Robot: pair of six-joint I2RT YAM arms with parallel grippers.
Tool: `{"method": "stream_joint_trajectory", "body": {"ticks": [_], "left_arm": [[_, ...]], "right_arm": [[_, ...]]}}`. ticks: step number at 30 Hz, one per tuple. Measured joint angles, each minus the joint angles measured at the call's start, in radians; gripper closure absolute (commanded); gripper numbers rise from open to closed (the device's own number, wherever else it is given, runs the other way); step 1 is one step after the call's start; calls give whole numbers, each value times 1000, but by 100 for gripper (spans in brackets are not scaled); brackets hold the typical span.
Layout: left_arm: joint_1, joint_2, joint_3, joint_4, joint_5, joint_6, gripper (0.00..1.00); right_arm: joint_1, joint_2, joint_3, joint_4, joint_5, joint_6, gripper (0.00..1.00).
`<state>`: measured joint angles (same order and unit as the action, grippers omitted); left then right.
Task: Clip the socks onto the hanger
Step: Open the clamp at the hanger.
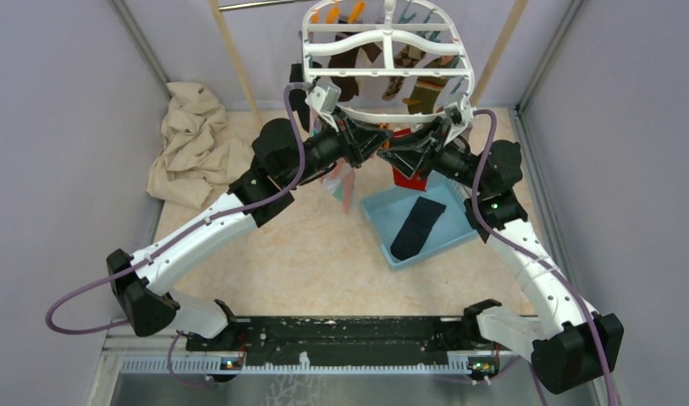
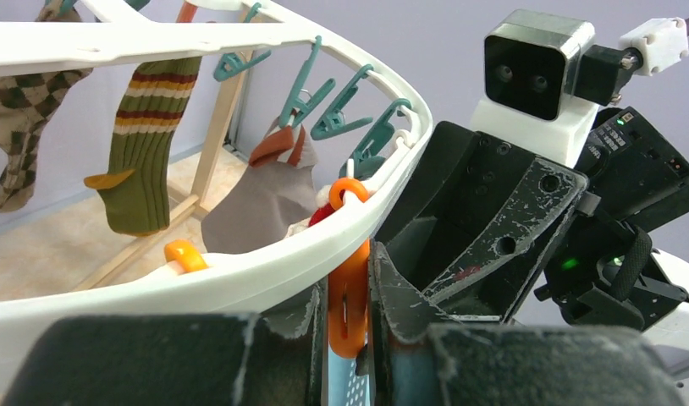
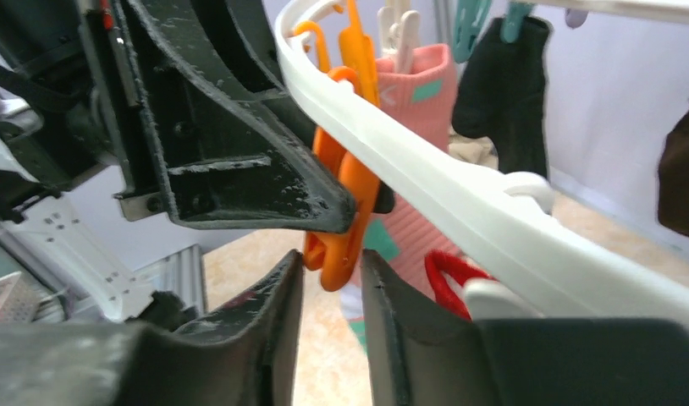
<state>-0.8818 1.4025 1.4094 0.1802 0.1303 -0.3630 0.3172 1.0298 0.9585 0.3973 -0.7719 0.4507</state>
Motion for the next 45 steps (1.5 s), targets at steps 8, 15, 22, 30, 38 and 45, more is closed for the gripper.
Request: {"method": "stream_joint_trajectory", "body": {"ticks": [8,15,22,30,38,45], "left_arm": [[9,-1,0,7,-2,21,99],[8,-2,0,2,-14,19,56],[0,-14,0,-32,-26,16,50],[-5,-23,-10,-64,-52,18,27],[-7,-63,-34,-77,-166,15,23],[-7,-66,-34,-76,-224,-6,19]], "right_arm": [[-6,40,12,44,-40,77,100],[-6,46,16,45,-34,74,100],[-6,66,59,23,-10,40,100],[-7,90,80,20,18,19,100],[-6,94,103,-63,68,-49,100],[24,93,150,-161,119,-136,100]]}}
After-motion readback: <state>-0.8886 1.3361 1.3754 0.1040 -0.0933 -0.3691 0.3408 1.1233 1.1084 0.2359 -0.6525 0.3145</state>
